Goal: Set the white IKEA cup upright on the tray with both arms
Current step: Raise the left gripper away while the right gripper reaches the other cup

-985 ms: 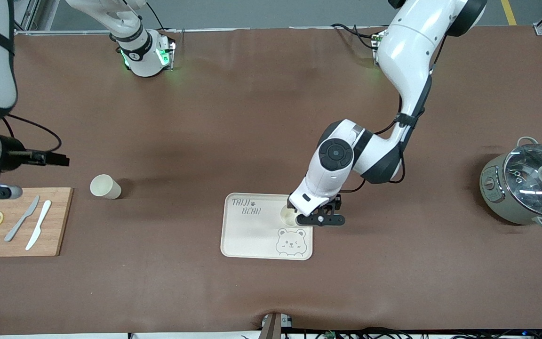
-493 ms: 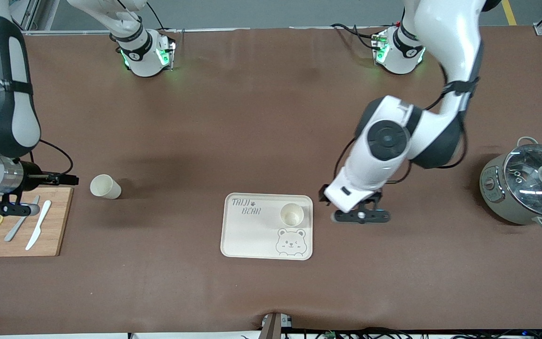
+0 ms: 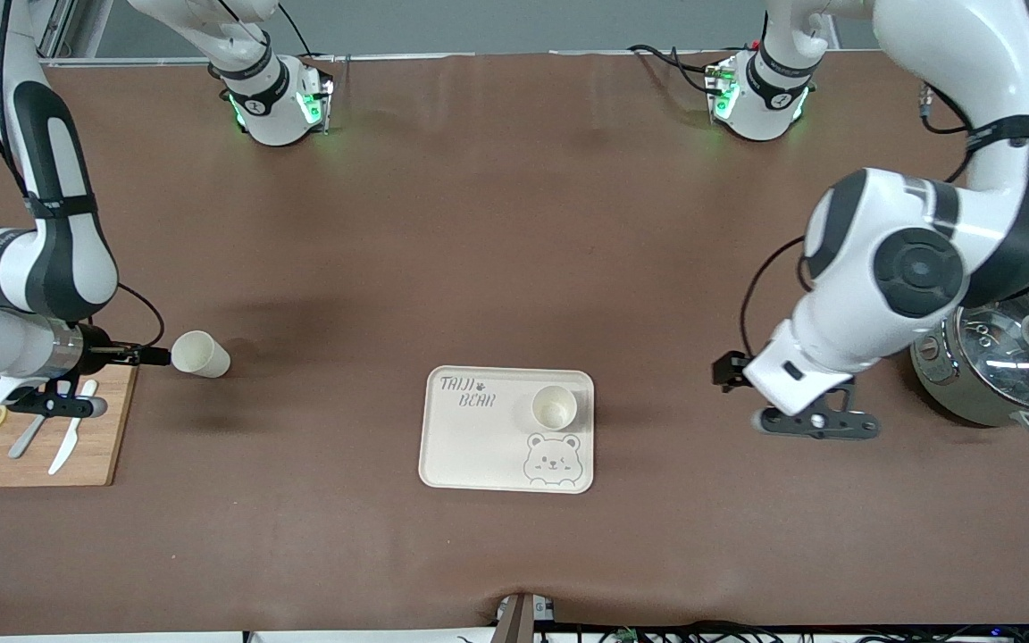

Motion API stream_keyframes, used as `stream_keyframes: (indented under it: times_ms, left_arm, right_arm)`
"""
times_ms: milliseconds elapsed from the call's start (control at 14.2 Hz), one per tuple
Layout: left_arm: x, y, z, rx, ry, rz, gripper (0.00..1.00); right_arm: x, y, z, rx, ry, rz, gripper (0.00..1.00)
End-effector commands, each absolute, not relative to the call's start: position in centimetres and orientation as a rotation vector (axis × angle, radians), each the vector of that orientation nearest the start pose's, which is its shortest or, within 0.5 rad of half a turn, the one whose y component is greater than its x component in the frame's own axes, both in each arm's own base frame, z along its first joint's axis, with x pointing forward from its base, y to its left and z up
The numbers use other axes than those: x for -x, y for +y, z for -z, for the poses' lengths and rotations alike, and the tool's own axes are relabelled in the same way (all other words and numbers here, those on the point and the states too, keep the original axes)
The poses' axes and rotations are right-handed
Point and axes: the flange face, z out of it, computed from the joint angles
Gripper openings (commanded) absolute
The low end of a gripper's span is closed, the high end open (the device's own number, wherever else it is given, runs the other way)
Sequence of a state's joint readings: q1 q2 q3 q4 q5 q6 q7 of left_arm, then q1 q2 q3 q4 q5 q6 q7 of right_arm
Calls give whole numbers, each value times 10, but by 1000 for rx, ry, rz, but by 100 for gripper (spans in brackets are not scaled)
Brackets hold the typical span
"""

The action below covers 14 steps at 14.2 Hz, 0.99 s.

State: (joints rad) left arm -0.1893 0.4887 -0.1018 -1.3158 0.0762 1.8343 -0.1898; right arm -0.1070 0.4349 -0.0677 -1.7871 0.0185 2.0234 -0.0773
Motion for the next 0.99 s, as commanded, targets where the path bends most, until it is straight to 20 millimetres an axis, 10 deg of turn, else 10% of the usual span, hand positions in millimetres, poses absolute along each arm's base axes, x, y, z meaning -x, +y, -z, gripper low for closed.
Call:
stream_keyframes:
  times_ms: [0, 493, 915]
  left_arm:
    - [-675, -150, -479, 3118, 201, 40, 100]
    - [-643, -124, -529, 3101, 174, -32, 100]
    - [-590, -115, -559, 3121, 131, -30, 100]
  right_arm:
    - [-603, -109, -277, 3111, 141, -308, 100]
    - [-586, -104, -244, 3119, 138, -254, 77]
    - [-585, -97, -238, 3119, 132, -226, 8]
